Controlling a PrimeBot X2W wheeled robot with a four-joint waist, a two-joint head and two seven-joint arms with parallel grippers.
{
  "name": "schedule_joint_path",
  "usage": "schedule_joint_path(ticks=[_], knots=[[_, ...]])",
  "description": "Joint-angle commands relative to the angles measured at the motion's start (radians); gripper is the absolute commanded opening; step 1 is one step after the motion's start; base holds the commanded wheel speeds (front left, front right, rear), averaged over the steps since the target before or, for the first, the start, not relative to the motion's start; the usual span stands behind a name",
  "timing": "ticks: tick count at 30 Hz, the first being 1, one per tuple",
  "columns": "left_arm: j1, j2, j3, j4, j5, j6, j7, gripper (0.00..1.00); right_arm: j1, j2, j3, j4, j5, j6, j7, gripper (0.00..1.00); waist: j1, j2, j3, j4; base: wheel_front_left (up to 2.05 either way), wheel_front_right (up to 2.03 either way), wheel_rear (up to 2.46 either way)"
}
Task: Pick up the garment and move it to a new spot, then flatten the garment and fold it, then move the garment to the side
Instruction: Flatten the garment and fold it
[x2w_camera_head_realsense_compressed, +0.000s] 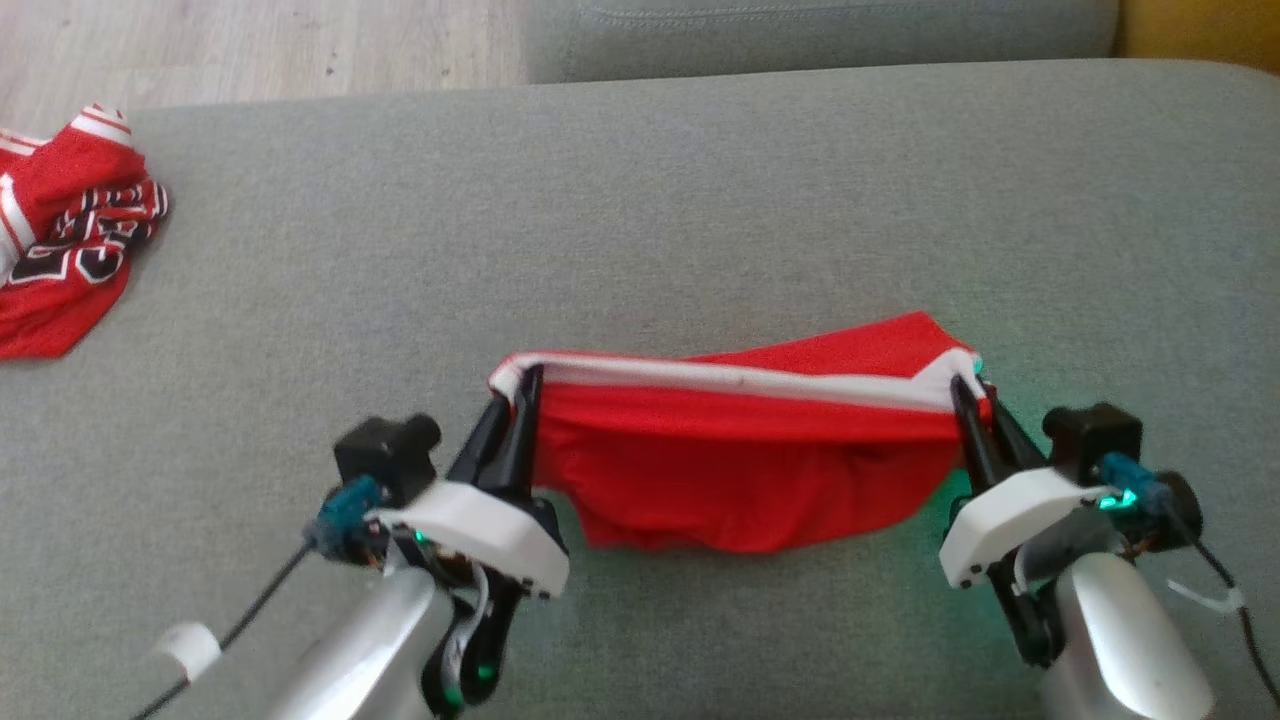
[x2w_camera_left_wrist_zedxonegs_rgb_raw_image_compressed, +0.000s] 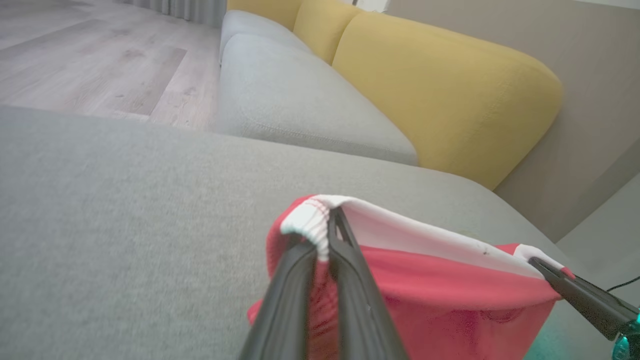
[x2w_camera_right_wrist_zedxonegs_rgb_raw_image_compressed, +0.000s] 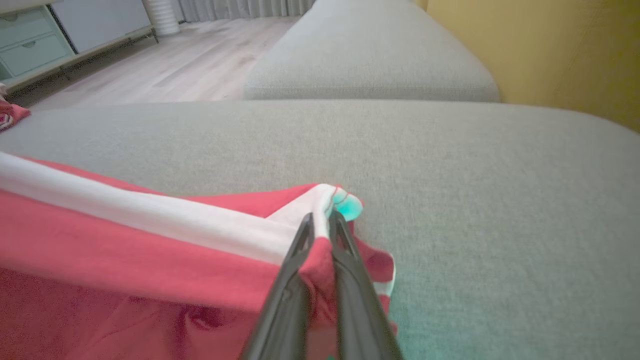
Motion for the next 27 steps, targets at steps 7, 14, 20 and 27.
schedule_joint_path(ticks=[7, 14, 20, 27], knots=[[0.014, -0.023, 0.016, 0.071, -0.005, -0.027, -0.072, 0.00, -0.066, 0.011, 0.013, 0.145, -0.028, 0.007, -0.099, 0.39, -0.0002, 0.0000, 0.004, 0.005, 0.00, 0.00, 0.00], [0.041, -0.035, 0.013, 0.100, -0.012, -0.032, -0.097, 0.00, -0.070, 0.013, 0.037, 0.178, 0.010, 0.007, -0.118, 1.00, -0.0002, 0.0000, -0.015, -0.003, 0.00, 0.00, 0.00], [0.050, -0.027, 0.018, 0.120, -0.012, -0.027, -0.110, 0.00, -0.094, -0.010, 0.057, 0.158, 0.045, 0.007, -0.049, 1.00, -0.0002, 0.0000, -0.007, 0.006, 0.00, 0.00, 0.00], [0.042, -0.032, 0.014, 0.126, -0.011, -0.029, -0.112, 0.00, -0.114, -0.051, 0.126, 0.150, 0.115, 0.007, 0.030, 1.00, -0.0002, 0.0000, 0.002, 0.019, 0.00, 0.00, 0.00]])
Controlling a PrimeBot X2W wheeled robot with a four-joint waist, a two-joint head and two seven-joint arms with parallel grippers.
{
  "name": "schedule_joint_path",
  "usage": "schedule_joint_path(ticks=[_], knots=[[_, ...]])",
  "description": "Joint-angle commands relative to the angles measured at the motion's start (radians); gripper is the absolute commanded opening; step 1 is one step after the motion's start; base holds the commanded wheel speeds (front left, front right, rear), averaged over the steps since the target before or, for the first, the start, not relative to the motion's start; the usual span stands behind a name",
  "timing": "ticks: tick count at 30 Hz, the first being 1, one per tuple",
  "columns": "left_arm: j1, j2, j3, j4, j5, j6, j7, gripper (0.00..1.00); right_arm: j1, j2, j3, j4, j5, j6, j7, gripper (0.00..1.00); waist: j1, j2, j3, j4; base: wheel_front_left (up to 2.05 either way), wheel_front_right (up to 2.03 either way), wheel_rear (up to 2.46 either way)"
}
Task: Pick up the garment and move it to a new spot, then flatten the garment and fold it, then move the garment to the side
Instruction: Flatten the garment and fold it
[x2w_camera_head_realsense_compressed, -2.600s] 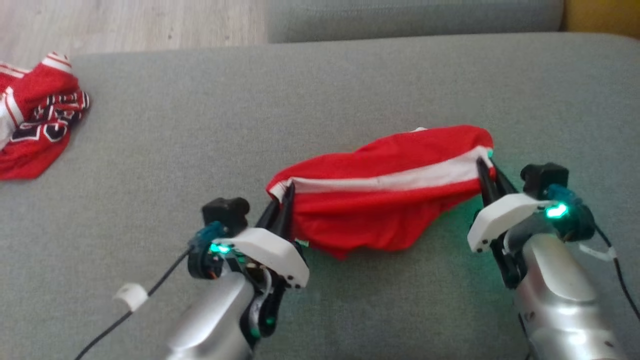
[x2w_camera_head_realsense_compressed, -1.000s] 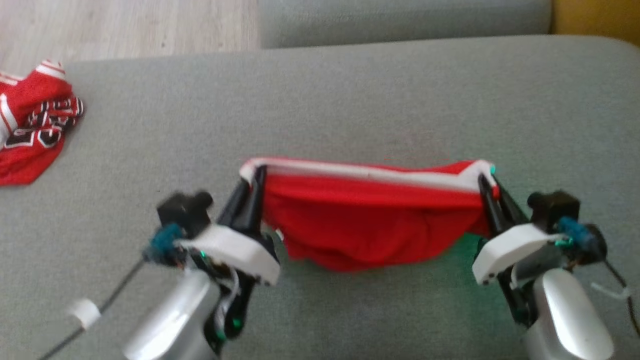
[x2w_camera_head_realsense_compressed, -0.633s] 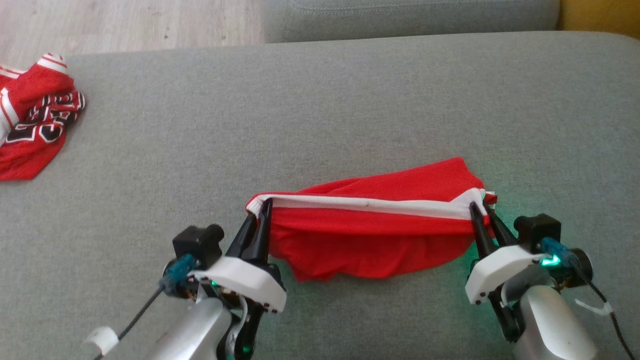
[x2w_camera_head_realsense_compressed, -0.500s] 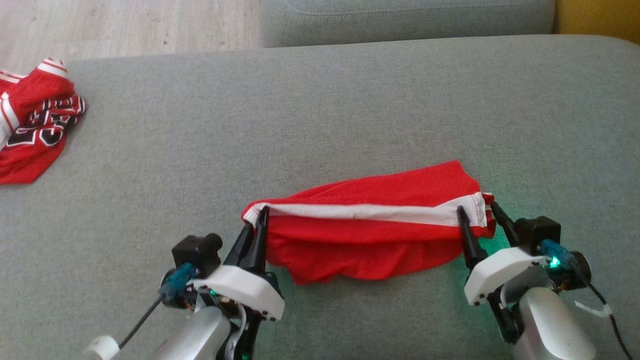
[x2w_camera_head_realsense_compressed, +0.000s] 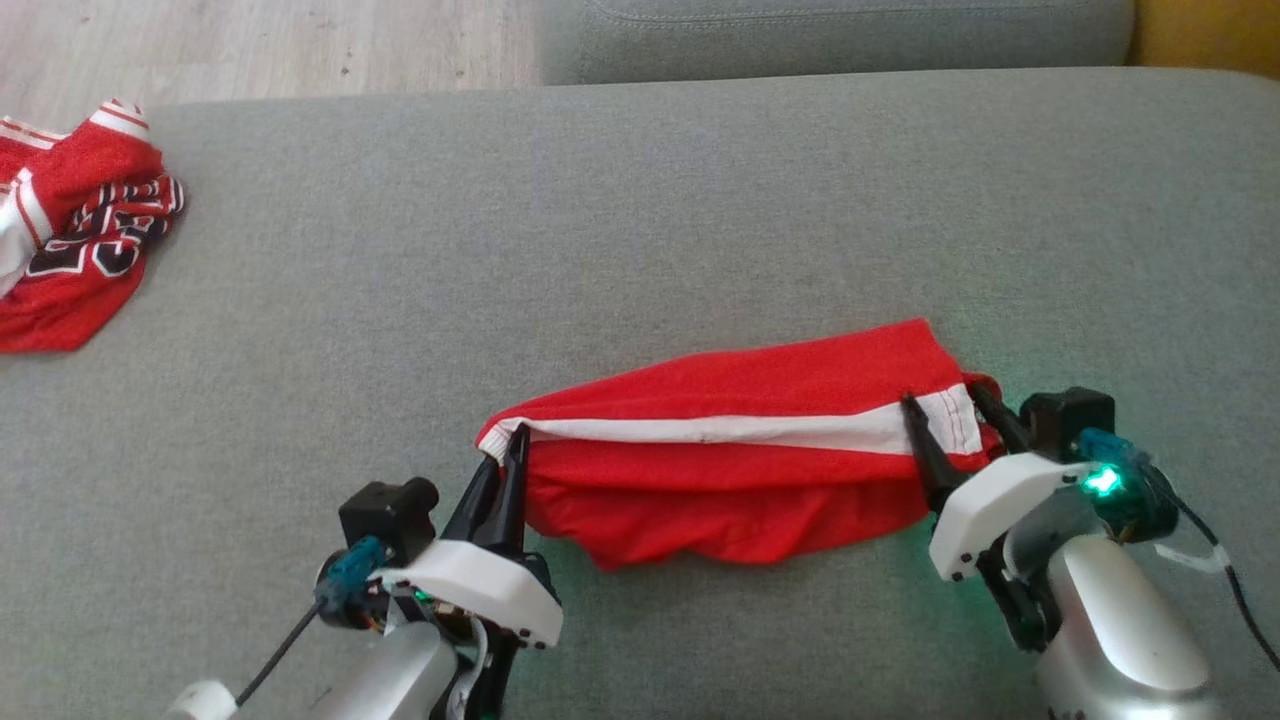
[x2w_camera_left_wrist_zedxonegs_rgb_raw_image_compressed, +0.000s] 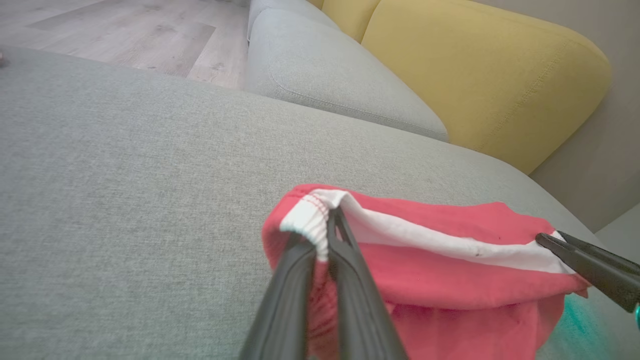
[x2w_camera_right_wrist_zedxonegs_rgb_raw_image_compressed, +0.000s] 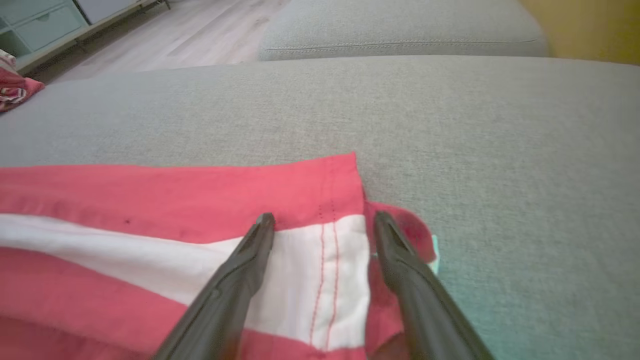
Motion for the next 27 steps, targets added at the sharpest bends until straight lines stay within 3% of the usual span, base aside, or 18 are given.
schedule_joint_path(ticks=[1, 12, 27], knots=[[-0.032, 0.006, 0.030, -0.022, -0.001, -0.004, -0.013, 0.00, -0.030, -0.014, 0.044, -0.050, 0.028, 0.007, 0.010, 1.00, 0.0000, 0.0000, 0.001, 0.003, 0.00, 0.00, 0.00], [-0.035, 0.008, 0.031, -0.017, -0.006, -0.003, -0.017, 0.00, 0.031, -0.055, 0.133, -0.199, 0.118, 0.007, 0.087, 1.00, 0.0000, 0.0000, -0.004, 0.001, 0.00, 0.00, 0.00], [-0.036, 0.016, 0.033, -0.022, -0.013, 0.002, -0.019, 0.00, 0.193, -0.041, 0.114, -0.468, 0.053, 0.007, 0.180, 1.00, 0.0000, 0.0000, -0.005, -0.010, 0.00, 0.00, 0.00]])
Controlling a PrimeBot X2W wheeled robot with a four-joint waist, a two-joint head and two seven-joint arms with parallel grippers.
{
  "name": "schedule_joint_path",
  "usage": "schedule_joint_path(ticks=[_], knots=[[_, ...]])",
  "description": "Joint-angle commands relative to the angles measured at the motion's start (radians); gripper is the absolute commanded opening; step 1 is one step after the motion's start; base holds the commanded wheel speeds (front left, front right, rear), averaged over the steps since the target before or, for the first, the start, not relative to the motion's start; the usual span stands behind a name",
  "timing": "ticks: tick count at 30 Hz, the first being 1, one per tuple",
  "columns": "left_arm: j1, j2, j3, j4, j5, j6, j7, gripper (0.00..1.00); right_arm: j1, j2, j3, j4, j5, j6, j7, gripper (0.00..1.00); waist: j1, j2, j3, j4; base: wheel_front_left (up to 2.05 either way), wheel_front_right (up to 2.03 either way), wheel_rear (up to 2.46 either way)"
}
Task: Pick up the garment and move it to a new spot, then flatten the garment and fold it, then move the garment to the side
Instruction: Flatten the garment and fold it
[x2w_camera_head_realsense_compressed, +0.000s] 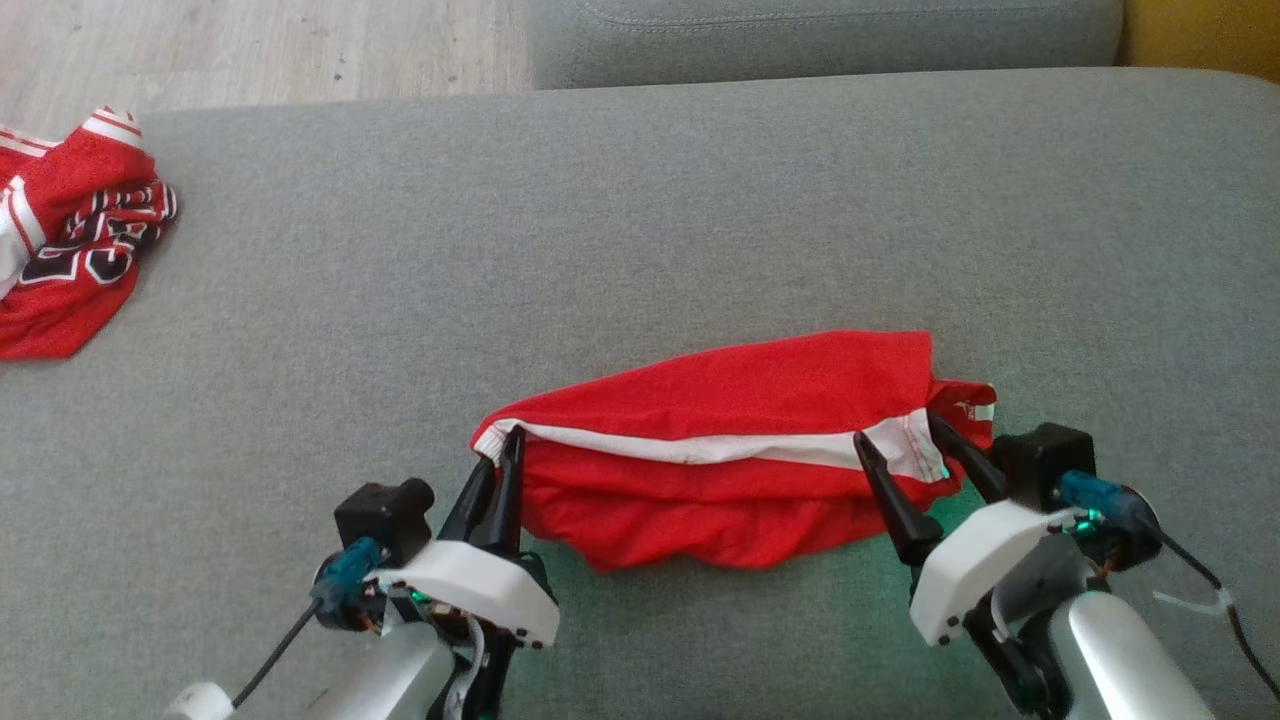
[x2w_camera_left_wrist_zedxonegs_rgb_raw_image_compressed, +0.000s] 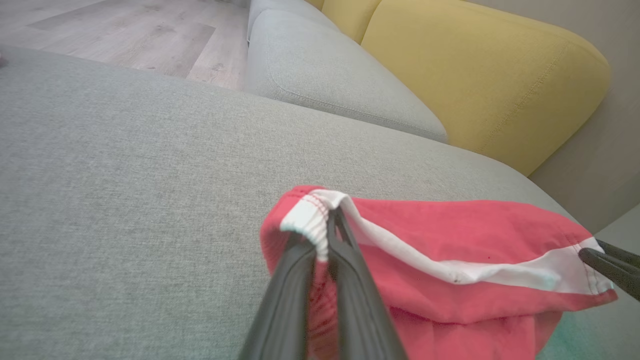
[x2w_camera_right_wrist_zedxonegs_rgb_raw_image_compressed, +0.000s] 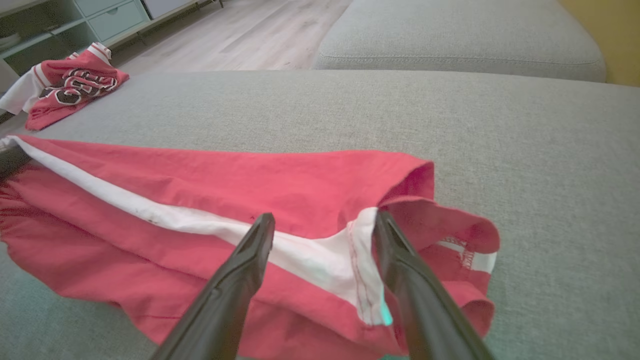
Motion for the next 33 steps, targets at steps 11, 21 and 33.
schedule_joint_path(ticks=[11, 21, 33], knots=[[-0.042, 0.015, 0.030, -0.029, -0.005, 0.004, -0.013, 0.00, 0.052, 0.021, 0.004, -0.162, -0.046, 0.007, 0.059, 1.00, 0.0000, -0.0001, 0.003, 0.000, 0.00, 0.00, 0.00], [-0.049, 0.014, 0.027, -0.029, -0.007, 0.004, -0.013, 0.00, 0.025, 0.025, -0.083, -0.117, -0.075, 0.007, 0.048, 1.00, 0.0000, -0.0001, 0.010, 0.009, 0.00, 0.00, 0.00], [-0.049, 0.018, 0.026, -0.031, -0.011, 0.006, -0.016, 0.00, 0.018, 0.040, -0.076, -0.069, -0.097, 0.007, 0.032, 1.00, 0.0000, -0.0001, 0.016, 0.010, 0.00, 0.00, 0.00]])
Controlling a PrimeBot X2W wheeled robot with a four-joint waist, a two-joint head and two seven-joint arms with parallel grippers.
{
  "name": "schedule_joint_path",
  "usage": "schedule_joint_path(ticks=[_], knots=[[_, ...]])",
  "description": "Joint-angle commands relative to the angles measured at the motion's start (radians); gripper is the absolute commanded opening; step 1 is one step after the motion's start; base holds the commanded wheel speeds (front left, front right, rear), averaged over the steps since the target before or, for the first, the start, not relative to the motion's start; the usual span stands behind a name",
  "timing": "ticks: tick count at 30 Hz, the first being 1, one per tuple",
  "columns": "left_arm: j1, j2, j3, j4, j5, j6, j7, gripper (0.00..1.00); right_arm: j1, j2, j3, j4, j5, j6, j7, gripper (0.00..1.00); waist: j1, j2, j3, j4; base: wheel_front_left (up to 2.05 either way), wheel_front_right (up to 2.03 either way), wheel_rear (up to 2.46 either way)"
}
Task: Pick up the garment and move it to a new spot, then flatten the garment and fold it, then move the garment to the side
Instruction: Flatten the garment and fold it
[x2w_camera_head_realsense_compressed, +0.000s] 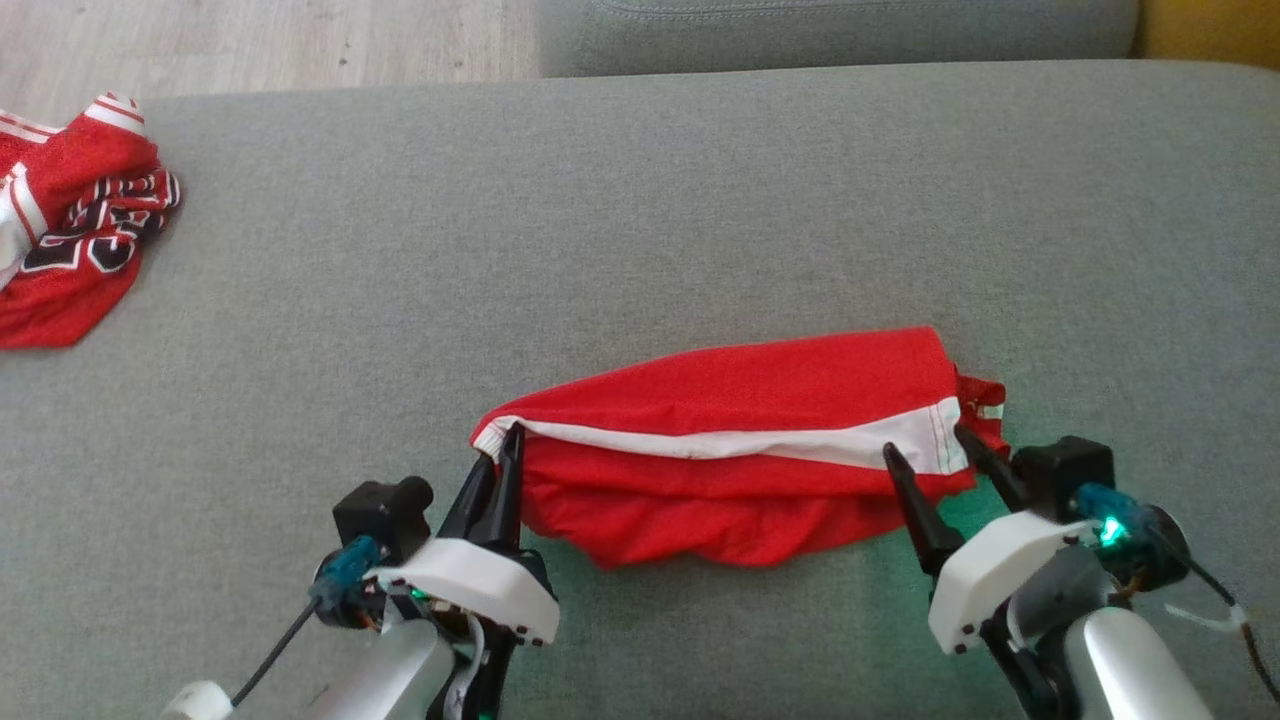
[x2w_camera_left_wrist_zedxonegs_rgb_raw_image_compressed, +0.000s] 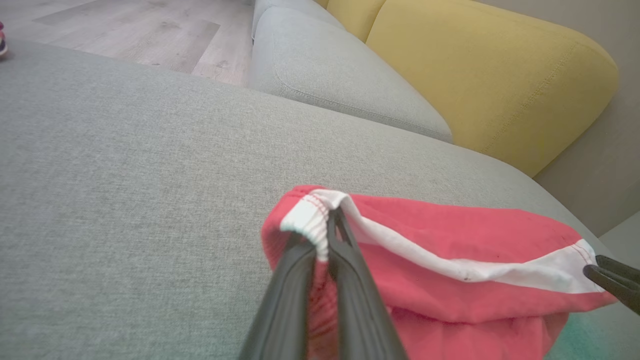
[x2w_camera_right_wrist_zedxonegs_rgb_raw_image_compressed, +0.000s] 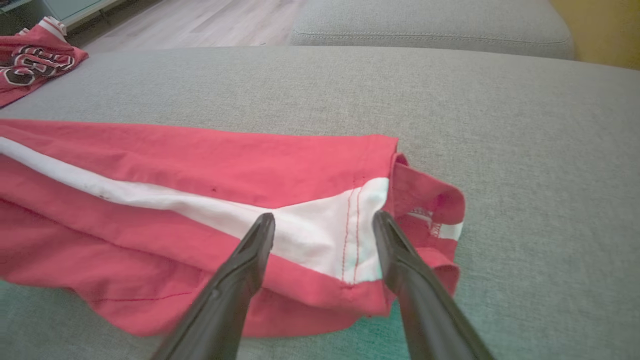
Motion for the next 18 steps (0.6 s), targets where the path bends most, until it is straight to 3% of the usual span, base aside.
schedule_joint_path(ticks=[1, 18], knots=[[-0.045, 0.017, 0.029, -0.030, -0.005, 0.006, -0.011, 0.00, -0.038, -0.001, 0.027, -0.036, 0.003, 0.007, -0.012, 1.00, 0.0000, -0.0001, 0.000, -0.001, 0.00, 0.00, 0.00], [-0.051, 0.017, 0.019, -0.025, -0.009, 0.006, -0.009, 0.00, -0.094, 0.005, 0.013, 0.065, 0.042, 0.007, -0.002, 1.00, 0.0000, -0.0001, -0.001, 0.009, 0.00, 0.00, 0.00]])
